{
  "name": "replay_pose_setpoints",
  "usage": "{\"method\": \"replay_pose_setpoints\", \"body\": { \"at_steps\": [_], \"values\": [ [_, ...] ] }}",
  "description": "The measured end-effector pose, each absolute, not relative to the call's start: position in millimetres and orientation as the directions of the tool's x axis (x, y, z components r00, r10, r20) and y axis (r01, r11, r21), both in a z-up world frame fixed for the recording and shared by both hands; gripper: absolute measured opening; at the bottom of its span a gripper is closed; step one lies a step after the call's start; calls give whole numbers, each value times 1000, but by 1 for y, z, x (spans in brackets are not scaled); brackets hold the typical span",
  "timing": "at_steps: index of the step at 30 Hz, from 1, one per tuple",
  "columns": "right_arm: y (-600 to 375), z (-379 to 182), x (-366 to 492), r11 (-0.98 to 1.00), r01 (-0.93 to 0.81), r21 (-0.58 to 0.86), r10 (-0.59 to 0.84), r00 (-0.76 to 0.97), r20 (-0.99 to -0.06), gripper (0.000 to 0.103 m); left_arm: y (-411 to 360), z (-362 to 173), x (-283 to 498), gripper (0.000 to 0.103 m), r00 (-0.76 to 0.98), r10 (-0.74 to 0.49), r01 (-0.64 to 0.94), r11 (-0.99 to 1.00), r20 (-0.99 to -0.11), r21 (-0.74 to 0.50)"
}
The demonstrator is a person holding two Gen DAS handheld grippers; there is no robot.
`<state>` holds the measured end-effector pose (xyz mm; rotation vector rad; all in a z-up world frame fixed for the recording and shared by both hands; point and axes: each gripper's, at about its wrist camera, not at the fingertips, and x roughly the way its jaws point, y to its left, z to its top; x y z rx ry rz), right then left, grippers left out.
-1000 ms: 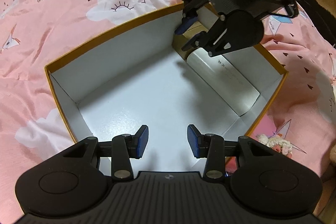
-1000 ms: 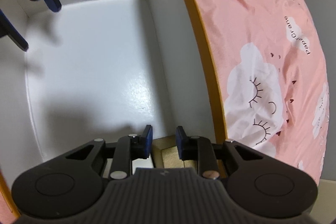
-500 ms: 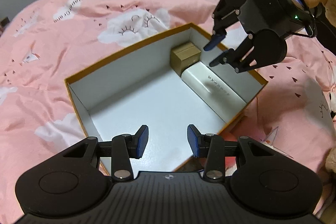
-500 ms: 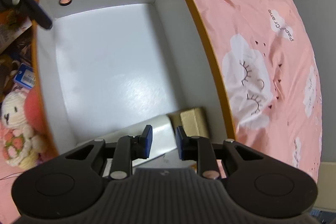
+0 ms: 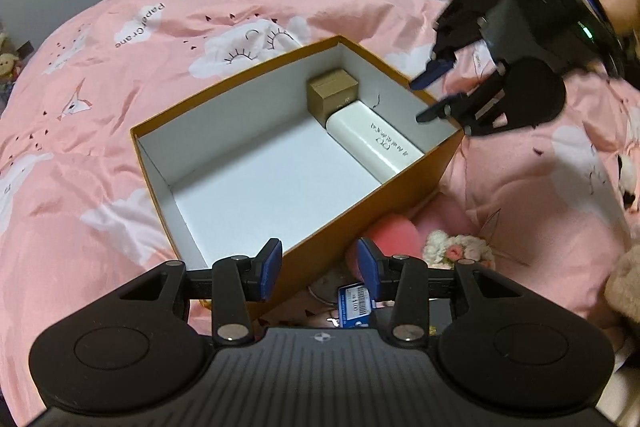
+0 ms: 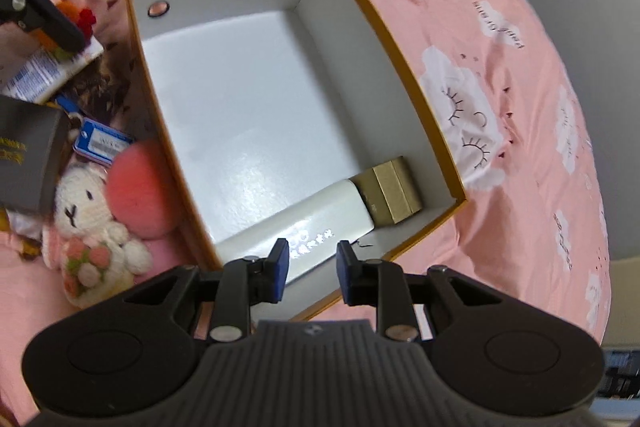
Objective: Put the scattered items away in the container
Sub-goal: 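Grasp the dark gray box with the right gripper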
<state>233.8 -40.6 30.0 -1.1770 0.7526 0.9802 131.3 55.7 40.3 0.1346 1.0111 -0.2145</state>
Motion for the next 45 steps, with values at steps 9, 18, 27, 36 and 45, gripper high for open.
{"method": "replay_pose_setpoints", "body": {
  "at_steps": [9, 18, 27, 36, 45],
  "values": [
    [-76, 32, 172, 309, -893, -328, 420, 437, -795, 46, 51, 36, 95, 51, 542, -149, 183, 982, -827, -57],
    [-101, 23, 110, 380, -914, -142, 596, 359, -718, 54, 40, 15, 58, 53, 515, -117, 137, 989, -849, -53],
    [-95, -3, 100, 499, -863, 73, 615, 294, -731, 54, 48, -15, 37, 54, 488, -151, 13, 986, -860, -166],
    [-80, -36, 120, 573, -774, 269, 620, 195, -760, 60, 56, -22, 29, 41, 479, -218, 20, 971, -850, -238],
    [-82, -57, 136, 569, -653, 500, 690, 50, -722, 66, 57, -29, 25, 38, 450, -224, 30, 971, -864, -236]
  ]
}}
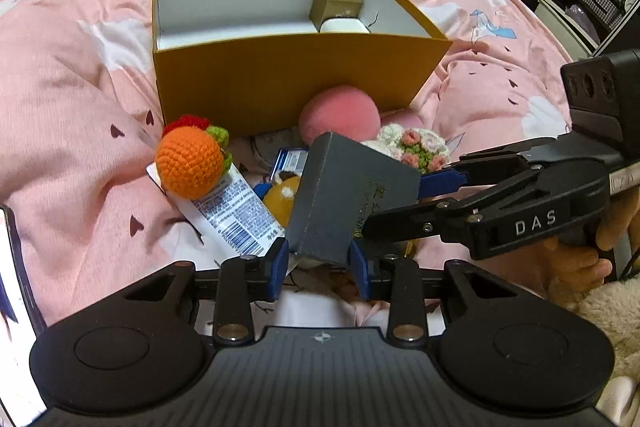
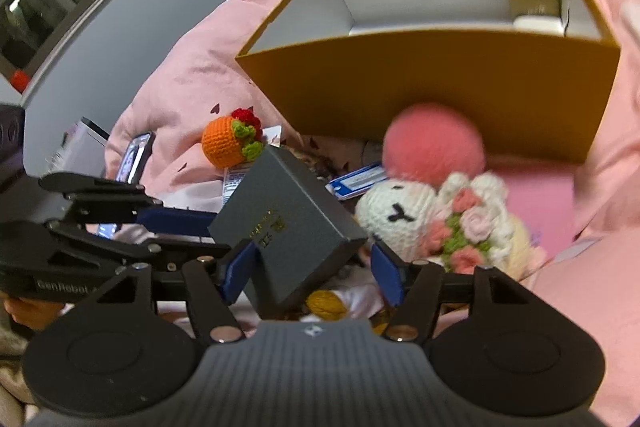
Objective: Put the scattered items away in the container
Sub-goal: 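Grasp the dark gray box with the right gripper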
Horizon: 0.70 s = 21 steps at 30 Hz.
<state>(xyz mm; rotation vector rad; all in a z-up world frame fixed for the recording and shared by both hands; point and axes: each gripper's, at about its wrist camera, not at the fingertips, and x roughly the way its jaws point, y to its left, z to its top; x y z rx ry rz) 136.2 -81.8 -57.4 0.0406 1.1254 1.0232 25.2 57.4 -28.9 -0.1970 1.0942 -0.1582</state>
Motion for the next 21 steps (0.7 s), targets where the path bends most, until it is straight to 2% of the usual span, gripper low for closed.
{"method": "replay_pose_setpoints", "body": {
  "at_steps": [6, 13, 21],
  "values": [
    [-71, -65, 135, 558, -636, 533, 700, 16, -714, 66, 62, -35, 24, 32, 437, -219, 18, 972, -872, -235],
    [-79, -46, 133, 538, -671, 510, 721, 53, -691, 49, 62, -31, 21, 32, 456, -198, 33, 978, -868, -205],
    [-101, -17, 145, 549, -647, 529, 765, 133, -630, 39, 74, -19, 19, 32, 486, -170, 0, 981, -857, -194]
  ]
}}
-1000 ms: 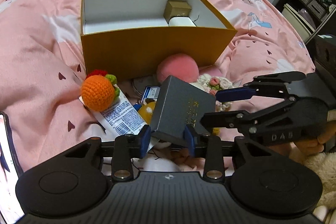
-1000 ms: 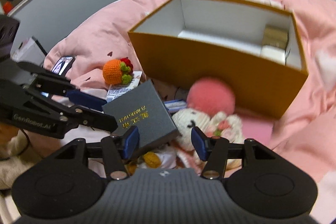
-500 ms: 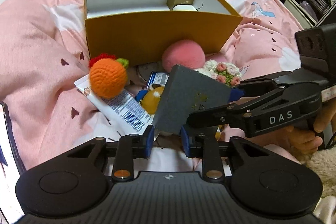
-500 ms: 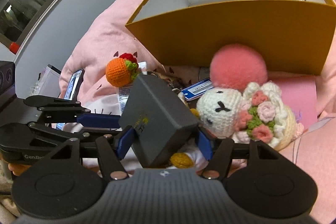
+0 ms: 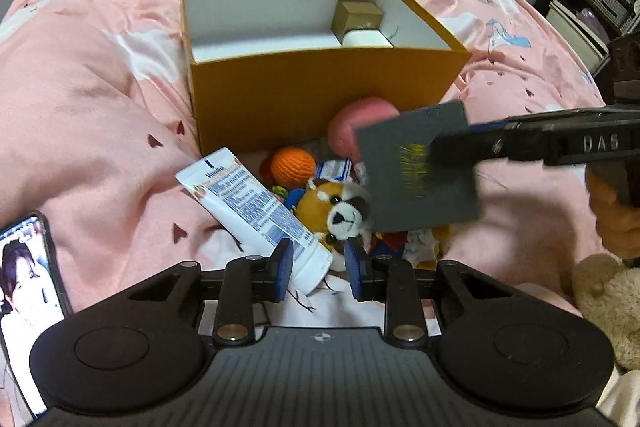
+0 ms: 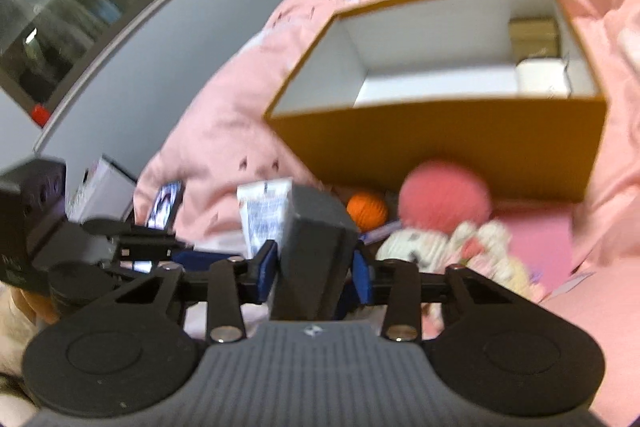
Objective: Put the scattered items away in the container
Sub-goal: 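Grasp the dark gray box with the right gripper, then grasp the Vaseline tube with the left gripper while the right carries the dark gray box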
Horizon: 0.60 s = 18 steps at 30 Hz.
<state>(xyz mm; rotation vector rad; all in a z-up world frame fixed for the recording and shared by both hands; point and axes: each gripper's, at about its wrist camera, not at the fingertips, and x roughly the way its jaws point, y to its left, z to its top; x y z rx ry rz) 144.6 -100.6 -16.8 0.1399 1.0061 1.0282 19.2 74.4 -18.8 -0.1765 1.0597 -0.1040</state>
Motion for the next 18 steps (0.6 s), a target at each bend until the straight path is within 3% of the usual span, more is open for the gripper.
{"method": "replay_pose_setpoints", "body": {
  "at_steps": [4, 8, 18],
  "values": [
    [-117, -3, 154, 620, -641, 452, 721, 239, -651, 37, 86, -14, 22, 36, 497, -127, -74, 979, -858, -188],
    [-135, 2, 164, 649, -609, 457, 713, 278, -643, 37, 106, -16, 29, 48, 494, -76, -193, 962, -866, -194],
    [-128, -3, 168, 661, -616, 428, 698, 296, -652, 37, 127, -52, 52, 46, 454, -129, -299, 910, -882, -287]
  ]
}}
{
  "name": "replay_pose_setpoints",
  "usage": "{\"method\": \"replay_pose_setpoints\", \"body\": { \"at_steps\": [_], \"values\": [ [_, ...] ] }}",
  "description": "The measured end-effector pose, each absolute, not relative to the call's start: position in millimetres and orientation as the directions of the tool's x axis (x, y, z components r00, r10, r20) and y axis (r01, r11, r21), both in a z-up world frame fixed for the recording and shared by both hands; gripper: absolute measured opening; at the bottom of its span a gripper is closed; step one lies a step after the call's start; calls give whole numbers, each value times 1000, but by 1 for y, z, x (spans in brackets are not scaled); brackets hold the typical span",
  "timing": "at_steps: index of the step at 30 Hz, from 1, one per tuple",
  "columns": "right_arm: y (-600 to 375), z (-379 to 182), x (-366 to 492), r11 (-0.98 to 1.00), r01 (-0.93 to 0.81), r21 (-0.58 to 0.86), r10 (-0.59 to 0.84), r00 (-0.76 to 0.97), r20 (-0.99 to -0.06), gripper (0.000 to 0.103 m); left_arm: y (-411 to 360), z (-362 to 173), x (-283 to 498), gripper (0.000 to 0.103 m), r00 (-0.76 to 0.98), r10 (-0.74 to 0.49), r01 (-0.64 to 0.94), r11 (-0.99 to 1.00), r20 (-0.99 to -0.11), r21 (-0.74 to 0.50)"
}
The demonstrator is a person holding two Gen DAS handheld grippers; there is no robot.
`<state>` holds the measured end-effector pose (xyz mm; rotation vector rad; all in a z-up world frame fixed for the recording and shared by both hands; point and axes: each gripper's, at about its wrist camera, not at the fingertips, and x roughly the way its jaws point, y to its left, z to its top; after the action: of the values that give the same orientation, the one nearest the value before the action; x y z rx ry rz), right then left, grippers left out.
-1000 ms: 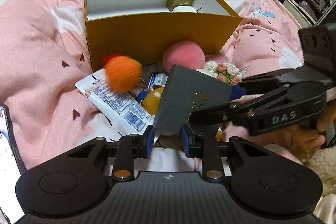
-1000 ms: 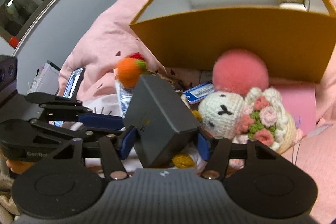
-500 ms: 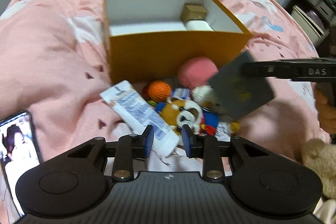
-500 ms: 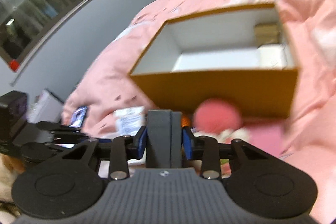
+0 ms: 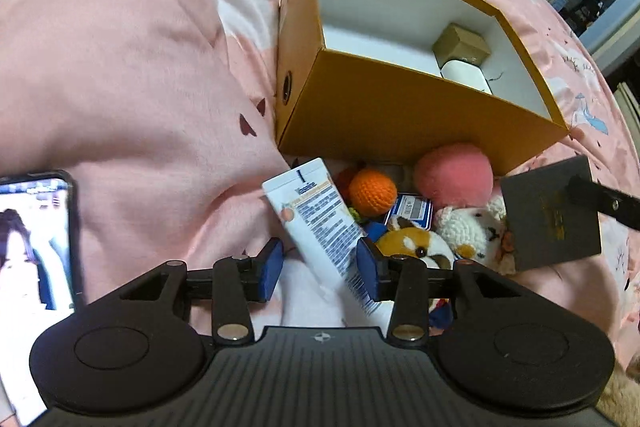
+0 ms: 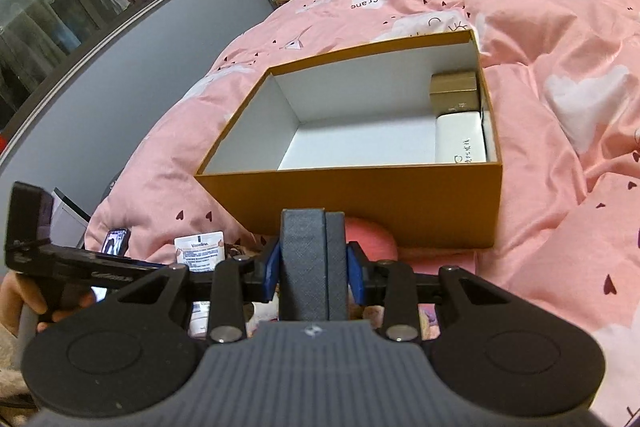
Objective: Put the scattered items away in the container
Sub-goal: 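Grasp the Vaseline tube with the left gripper while the right carries the dark gray box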
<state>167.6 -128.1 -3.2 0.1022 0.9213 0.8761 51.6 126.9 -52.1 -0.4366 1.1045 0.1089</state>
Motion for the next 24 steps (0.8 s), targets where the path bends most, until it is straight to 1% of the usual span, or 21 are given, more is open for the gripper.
{"method": "replay_pose_setpoints", "body": {
  "at_steps": [2, 5, 8, 11, 13, 15, 18, 24],
  "values": [
    [-126, -5, 166, 659, -621, 424, 697, 292, -655, 37, 127, -53, 51, 36, 474, -130, -301, 905, -871, -299],
    [-124, -7, 165, 660, -622, 422, 694, 287, -660, 37, 128, -49, 49, 29, 501, -134, -294, 902, -855, -315],
    [-123, -10, 165, 662, -617, 425, 690, 282, -667, 37, 124, -44, 48, 24, 518, -149, -256, 913, -842, -319],
    [-123, -10, 165, 664, -615, 426, 688, 279, -670, 37, 109, -38, 51, 23, 518, -139, -183, 946, -844, -268],
    [-121, -11, 165, 668, -614, 420, 681, 278, -677, 37, 105, -40, 57, 23, 509, -114, -192, 951, -853, -241],
    [-121, -13, 165, 670, -617, 413, 677, 279, -681, 37, 104, -44, 63, 23, 504, -118, -201, 948, -856, -249],
    [-121, -14, 165, 671, -613, 418, 678, 278, -681, 37, 100, -45, 65, 19, 512, -122, -199, 946, -850, -255],
    [-124, -9, 166, 675, -601, 428, 680, 283, -676, 37, 81, -26, 50, 17, 581, -95, -144, 966, -808, -217]
  ]
}}
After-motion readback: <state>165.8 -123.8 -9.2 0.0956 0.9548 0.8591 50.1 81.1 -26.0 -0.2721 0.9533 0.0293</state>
